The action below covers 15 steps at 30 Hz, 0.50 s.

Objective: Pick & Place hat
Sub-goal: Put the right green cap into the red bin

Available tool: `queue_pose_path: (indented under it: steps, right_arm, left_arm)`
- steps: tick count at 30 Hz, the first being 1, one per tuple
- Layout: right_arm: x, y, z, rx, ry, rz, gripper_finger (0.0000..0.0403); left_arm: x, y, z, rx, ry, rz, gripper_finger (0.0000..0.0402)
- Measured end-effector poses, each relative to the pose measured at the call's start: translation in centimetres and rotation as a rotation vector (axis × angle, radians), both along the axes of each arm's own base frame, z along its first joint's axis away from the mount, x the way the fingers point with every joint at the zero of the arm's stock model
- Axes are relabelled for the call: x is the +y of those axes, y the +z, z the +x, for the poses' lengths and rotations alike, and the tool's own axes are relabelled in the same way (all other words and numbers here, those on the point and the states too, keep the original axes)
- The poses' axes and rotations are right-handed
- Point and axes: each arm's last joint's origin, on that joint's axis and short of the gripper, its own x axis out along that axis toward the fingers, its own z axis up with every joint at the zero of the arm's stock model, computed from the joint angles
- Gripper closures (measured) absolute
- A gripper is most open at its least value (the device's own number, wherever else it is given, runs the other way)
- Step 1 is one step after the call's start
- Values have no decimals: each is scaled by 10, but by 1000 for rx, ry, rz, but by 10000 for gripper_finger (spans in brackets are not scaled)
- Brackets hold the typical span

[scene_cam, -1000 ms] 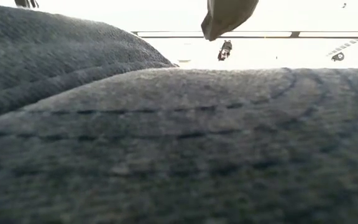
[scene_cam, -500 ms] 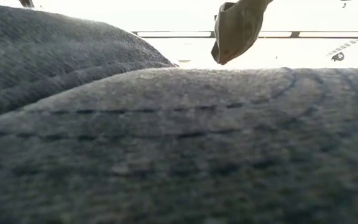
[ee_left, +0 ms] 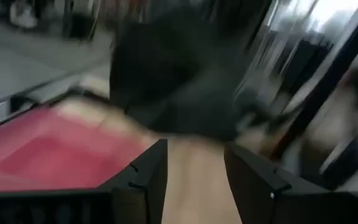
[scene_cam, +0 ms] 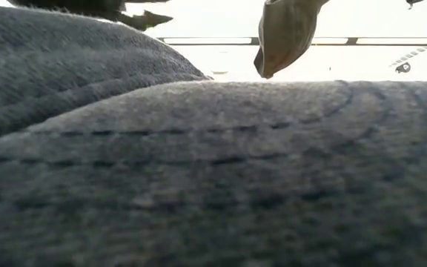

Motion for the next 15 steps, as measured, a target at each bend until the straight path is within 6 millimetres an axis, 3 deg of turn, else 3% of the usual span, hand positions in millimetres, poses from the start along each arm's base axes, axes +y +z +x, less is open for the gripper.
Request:
queue_pose_path:
  steps: [3,7,10,15]
  right_arm:
    - [2,-1,2,3,2,34,390]
    - [4,-4,6,12,-6,51,390]
    - [6,-9,10,35,-7,60,390]
    - [9,-17,15,54,-23,74,390]
  left_arm:
    - [1,-6,42,220,-40,132,250]
    - [3,7,88,287,-101,254,250]
    - [3,8,112,317,-138,299,250]
    - [0,27,137,234,-204,353,250]
